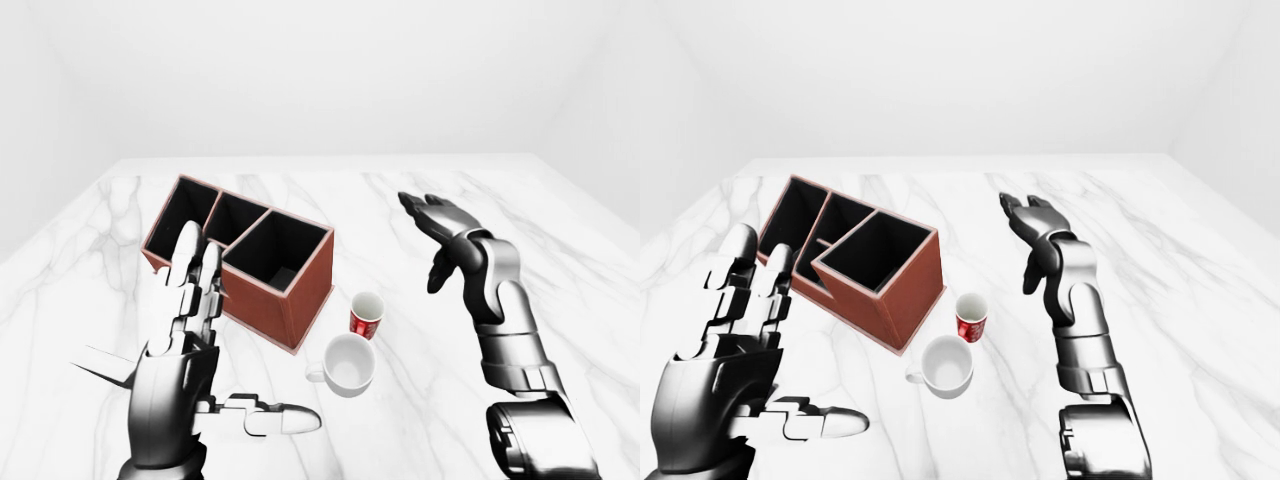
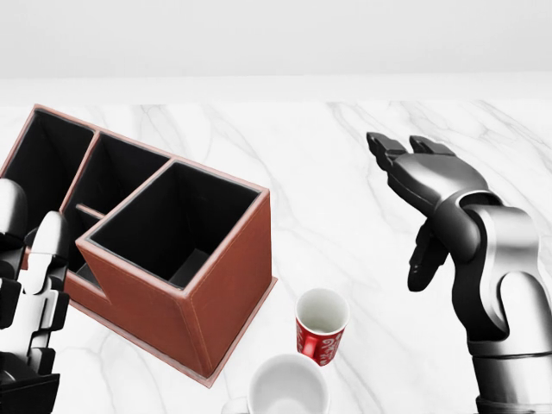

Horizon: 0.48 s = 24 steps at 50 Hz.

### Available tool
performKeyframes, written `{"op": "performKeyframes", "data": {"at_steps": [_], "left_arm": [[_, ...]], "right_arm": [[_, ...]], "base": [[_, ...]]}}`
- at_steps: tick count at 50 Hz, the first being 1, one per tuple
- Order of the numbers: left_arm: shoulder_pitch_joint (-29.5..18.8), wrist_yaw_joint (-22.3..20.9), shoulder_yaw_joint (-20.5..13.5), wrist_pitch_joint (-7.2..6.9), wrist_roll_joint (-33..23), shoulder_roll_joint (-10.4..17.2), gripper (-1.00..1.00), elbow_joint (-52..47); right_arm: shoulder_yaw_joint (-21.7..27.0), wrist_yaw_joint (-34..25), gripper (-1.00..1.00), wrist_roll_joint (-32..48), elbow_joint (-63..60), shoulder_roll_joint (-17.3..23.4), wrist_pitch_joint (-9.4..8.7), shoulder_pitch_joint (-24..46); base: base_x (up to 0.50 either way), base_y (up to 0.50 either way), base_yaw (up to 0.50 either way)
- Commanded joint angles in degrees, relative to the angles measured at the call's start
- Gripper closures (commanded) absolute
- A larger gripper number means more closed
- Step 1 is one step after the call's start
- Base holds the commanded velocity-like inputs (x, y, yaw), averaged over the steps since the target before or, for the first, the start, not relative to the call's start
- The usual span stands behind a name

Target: Pick up the red mug and place it to the right of the caddy.

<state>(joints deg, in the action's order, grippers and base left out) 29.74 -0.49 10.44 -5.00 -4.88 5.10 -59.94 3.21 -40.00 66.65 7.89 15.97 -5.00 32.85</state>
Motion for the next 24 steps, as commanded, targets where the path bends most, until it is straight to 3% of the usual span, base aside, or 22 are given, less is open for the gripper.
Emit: {"op": "performKeyframes", "data": {"at_steps": [1,10,24], "left_arm": [[0.1,0.64,0.85,0.0,-0.37,0.49,-1.0,0.25],[-0.15,0.85,0.85,0.0,-0.28,0.63,-1.0,-0.06],[0.52,0.49,0.19,0.0,-0.03,0.35,-1.0,-0.06]], "right_arm": [[5.25,0.0,-1.0,0.31,-10.42,7.0,0.0,7.29],[7.52,0.0,-1.0,-4.01,-17.3,13.08,0.0,13.52],[10.84,0.0,-1.0,-12.22,-32.23,13.28,0.0,11.42]], "base": [[0.0,0.0,0.0],[0.0,0.0,0.0],[0.0,0.0,0.0]]}}
